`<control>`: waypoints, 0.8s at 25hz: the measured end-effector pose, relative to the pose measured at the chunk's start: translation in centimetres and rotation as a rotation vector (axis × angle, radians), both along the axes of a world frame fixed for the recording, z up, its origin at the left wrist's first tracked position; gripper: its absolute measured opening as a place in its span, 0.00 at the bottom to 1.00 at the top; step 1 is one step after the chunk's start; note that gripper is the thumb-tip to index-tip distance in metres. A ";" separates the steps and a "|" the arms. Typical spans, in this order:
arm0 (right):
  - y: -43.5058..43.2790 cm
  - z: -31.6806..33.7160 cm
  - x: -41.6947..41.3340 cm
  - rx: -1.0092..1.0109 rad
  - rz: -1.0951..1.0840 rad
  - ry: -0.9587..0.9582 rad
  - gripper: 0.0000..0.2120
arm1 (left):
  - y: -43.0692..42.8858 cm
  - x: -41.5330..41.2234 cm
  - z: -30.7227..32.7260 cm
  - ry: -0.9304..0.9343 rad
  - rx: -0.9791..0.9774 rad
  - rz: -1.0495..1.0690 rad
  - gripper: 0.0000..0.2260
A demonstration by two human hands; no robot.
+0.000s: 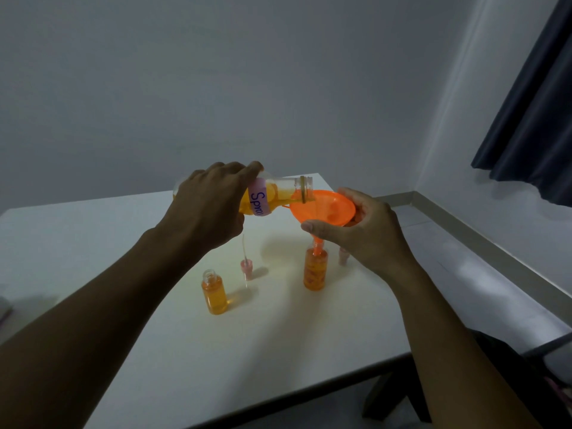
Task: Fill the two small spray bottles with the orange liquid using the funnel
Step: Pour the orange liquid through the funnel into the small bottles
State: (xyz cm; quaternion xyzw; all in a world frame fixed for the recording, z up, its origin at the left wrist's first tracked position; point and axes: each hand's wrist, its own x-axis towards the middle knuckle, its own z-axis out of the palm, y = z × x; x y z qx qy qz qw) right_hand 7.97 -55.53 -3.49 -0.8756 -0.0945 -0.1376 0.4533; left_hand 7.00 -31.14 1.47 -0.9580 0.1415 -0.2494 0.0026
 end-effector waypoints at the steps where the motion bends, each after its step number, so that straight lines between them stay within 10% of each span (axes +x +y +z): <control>1: 0.0 0.0 0.0 -0.002 -0.001 0.003 0.45 | 0.0 0.0 -0.1 0.004 -0.009 -0.001 0.34; 20: 0.0 0.2 -0.3 -0.024 0.003 0.019 0.47 | -0.1 -0.2 0.3 -0.021 0.001 -0.017 0.33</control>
